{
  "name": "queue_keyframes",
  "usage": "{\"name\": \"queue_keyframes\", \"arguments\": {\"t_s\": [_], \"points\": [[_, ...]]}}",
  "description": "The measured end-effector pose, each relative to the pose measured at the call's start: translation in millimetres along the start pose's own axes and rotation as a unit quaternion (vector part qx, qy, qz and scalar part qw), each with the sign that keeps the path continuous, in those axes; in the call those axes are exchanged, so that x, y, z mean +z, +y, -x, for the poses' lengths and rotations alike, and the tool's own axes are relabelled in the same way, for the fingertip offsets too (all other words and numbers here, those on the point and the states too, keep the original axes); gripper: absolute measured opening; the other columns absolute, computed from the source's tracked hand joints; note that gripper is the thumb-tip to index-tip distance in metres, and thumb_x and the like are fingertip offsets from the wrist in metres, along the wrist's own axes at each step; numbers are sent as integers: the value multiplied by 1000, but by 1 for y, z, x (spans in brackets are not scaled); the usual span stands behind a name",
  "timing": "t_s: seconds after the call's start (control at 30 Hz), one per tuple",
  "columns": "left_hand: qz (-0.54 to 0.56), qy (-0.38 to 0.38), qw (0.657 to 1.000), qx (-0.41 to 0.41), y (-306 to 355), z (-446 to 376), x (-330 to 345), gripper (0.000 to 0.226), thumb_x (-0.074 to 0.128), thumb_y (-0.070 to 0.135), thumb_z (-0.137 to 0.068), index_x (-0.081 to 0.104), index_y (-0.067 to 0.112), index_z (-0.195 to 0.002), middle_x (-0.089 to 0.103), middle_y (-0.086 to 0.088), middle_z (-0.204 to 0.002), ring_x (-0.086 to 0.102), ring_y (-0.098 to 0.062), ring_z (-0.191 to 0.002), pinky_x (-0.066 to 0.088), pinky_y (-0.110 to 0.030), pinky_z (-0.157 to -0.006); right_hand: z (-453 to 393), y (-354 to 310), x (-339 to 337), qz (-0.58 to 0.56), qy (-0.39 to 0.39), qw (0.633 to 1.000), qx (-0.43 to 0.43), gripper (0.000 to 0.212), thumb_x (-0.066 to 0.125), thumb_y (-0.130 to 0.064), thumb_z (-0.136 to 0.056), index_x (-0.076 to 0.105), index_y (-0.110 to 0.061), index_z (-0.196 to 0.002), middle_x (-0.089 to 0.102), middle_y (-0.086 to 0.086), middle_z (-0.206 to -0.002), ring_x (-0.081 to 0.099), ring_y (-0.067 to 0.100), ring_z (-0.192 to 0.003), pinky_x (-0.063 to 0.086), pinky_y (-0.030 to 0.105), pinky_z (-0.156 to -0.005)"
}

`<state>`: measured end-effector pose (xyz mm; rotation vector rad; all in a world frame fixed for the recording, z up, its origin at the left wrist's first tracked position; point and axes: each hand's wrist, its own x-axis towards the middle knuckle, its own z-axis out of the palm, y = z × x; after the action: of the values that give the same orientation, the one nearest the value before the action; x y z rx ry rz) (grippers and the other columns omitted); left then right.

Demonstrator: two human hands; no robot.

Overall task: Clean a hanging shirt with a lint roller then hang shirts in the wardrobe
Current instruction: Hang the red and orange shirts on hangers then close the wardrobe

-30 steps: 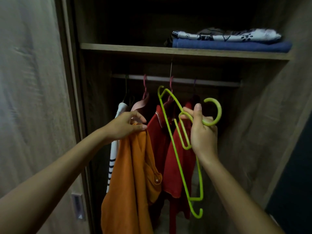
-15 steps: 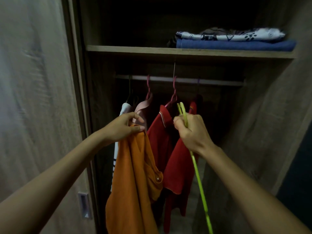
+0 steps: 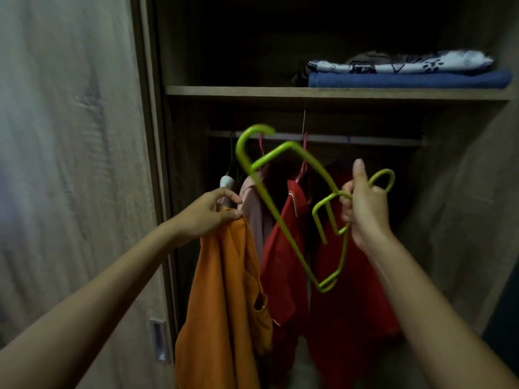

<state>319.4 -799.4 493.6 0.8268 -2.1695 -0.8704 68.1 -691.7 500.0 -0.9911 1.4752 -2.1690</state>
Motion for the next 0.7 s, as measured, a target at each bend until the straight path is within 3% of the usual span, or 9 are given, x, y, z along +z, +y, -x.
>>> {"name": "queue_keyframes", "arguments": {"t_s": [0.13,0.23,0.5,0.63,0.7], "points": [[-15,3,1000,-10,4,0,3,23,60,24,-91,53,26,-113,64,-16,-104,66,-28,-94,56,-39,-84,5,3,6,-232,47,967,91,46,44,-53,-96,46,-18,-66,38,-6,-46,28,5,-33,21,17,-31],[-23,-1,1000,-3,7,-1,8,22,60,21,-91,55,21,-113,65,-24,-104,65,-36,-95,54,-45,-85,13,2,15,-312,83,941,96,48,41,-53,-97,44,-16,-65,36,-7,-44,26,6,-33,20,18,-32],[-110,25,993,-43,-7,-5,15,16,65,27,-88,59,27,-103,63,-5,-106,62,-18,-96,53,-43,-89,23,-10,27,-347,124,925,93,44,42,-48,-98,47,-14,-72,39,-5,-46,28,5,-32,20,16,-31],[-29,0,999,-31,1,-1,24,20,62,22,-90,59,20,-110,65,-20,-101,65,-32,-92,54,-44,-89,33,-2,36,-329,161,929,58,45,45,-47,-97,46,-13,-68,41,-2,-47,31,7,-33,21,17,-33],[34,-3,999,-24,7,1,25,22,61,19,-91,58,17,-113,64,-18,-86,64,-26,-78,53,-38,-82,44,15,48,-281,170,944,41,49,45,-46,-97,46,-14,-60,42,-3,-42,34,8,-32,24,17,-34]]}}
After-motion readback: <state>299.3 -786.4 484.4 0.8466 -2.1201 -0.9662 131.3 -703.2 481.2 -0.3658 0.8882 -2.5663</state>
